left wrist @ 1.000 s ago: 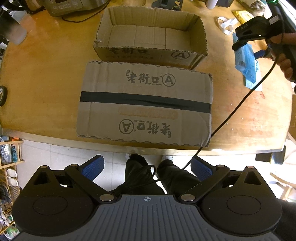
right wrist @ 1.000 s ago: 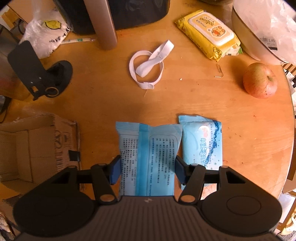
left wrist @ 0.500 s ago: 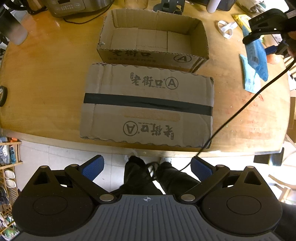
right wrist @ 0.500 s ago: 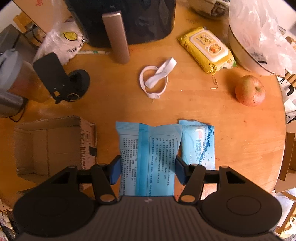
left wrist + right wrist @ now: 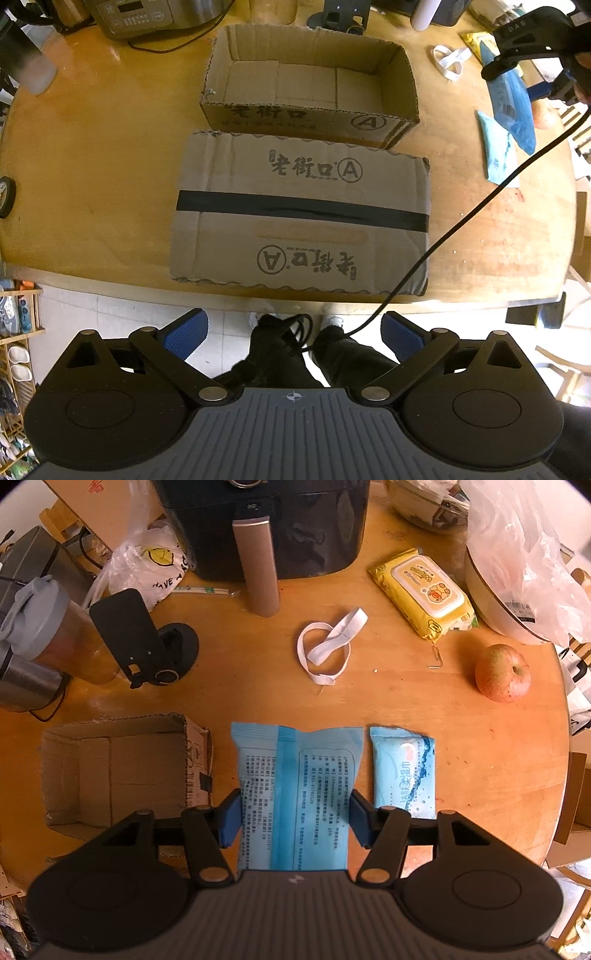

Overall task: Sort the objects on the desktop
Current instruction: 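Lift the blue packet with the right gripper and carry it toward the smaller box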

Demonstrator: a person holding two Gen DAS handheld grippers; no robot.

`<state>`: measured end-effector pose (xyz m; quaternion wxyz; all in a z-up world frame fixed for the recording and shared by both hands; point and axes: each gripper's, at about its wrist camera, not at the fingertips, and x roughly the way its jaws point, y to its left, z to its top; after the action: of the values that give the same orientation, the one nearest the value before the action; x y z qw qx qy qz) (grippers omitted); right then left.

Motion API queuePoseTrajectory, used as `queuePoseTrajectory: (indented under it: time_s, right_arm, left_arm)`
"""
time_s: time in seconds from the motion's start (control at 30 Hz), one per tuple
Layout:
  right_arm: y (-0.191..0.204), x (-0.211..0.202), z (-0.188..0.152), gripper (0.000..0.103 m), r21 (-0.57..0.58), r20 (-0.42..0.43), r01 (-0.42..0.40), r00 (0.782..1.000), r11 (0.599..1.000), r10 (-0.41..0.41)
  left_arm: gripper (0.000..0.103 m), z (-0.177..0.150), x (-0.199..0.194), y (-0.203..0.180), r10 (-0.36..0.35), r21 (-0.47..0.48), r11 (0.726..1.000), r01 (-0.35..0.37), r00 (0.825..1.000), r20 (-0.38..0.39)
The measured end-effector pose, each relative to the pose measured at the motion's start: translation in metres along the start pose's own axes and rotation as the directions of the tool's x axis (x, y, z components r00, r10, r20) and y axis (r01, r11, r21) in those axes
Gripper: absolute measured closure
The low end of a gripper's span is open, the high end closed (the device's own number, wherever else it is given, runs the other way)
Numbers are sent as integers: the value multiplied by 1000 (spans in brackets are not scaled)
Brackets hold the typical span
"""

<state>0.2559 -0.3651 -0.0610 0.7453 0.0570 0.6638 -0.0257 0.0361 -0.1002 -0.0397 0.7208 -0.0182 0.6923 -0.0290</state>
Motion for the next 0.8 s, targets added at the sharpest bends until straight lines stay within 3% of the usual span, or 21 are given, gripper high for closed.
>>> queuePoseTrajectory:
  time_s: [0.8]
  right_arm:
    - [39, 22, 21, 41, -65, -76, -19, 997, 998, 14]
  left_arm:
    - [0, -4, -2, 28, -8, -3, 1000, 8, 1000, -5]
